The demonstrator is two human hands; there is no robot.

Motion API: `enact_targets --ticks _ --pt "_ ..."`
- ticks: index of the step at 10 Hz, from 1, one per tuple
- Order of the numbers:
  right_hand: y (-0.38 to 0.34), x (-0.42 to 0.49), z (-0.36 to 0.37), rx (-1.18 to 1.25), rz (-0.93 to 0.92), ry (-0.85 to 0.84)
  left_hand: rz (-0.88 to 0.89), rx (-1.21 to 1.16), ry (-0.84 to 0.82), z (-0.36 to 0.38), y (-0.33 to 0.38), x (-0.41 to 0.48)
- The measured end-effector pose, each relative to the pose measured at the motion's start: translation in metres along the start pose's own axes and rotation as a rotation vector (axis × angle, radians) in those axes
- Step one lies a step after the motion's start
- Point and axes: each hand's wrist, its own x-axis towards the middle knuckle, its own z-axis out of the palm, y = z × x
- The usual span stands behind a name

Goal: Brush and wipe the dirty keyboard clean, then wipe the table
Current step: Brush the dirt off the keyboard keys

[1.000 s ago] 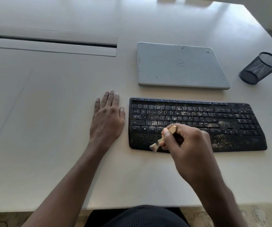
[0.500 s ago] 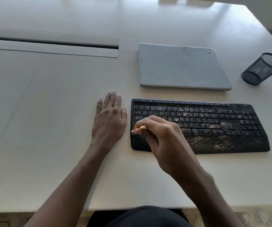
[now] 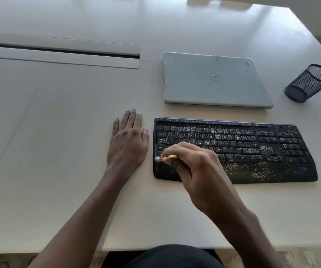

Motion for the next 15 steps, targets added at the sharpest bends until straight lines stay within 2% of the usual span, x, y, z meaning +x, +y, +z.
enact_targets --ticks 1,2,4,5,7,8,9,10,11,12,14,15 --pt "0.011 -0.005 -0.010 -0.024 0.070 0.080 -0.001 -0.003 0.003 0.000 0.001 0.000" --pt "0.020 -0.011 -0.032 -0.086 0.170 0.240 -0.008 0.004 0.001 0.001 0.001 0.000" --pt "0.015 -0.002 -0.017 0.011 0.224 0.424 -0.004 0.005 -0.001 0.001 0.001 -0.001" --pt "0.014 0.003 -0.005 0.011 0.210 0.405 -0.004 0.005 0.001 0.001 0.001 0.000" --pt "0.010 -0.002 -0.005 -0.045 0.227 0.262 -0.007 0.003 0.000 0.001 0.001 0.000" --pt "0.009 0.002 -0.008 -0.064 0.197 0.347 -0.007 0.004 -0.002 0.001 0.000 0.000" --pt "0.010 0.005 -0.005 -0.069 0.194 0.354 -0.004 0.001 -0.003 0.001 0.000 0.000" --pt "0.010 0.001 -0.005 -0.058 0.249 0.227 -0.005 -0.001 -0.002 0.001 0.000 0.001" --pt "0.010 0.000 -0.011 -0.064 0.247 0.233 -0.005 -0.001 -0.002 0.001 0.000 0.001" --pt "0.009 0.004 -0.013 -0.080 0.208 0.313 -0.004 -0.004 -0.003 0.001 -0.001 0.001" --pt "0.010 0.000 -0.023 -0.086 0.277 0.205 -0.002 -0.003 -0.001 0.001 -0.001 0.000" --pt "0.011 0.003 -0.030 -0.074 0.253 0.278 -0.002 -0.002 0.003 0.001 -0.001 0.000"
